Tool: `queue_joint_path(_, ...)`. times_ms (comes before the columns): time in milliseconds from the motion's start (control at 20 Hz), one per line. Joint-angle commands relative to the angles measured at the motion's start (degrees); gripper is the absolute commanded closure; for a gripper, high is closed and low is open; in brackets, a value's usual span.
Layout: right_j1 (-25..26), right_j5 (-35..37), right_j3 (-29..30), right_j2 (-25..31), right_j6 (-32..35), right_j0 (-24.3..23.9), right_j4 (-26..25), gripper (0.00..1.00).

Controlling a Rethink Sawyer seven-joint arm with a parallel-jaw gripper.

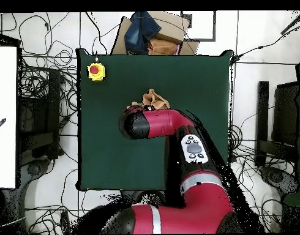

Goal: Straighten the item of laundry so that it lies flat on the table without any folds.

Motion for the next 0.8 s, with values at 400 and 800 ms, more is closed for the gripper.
queue_joint_path(400, 5.8, -4.4, 2.1, -0.6, 4.7, -1.0, -3.9, 0.00)
queue_joint_path(800, 8.4, -3.2, -0.7, -1.6, 4.3, -0.7, -3.4, 0.00)
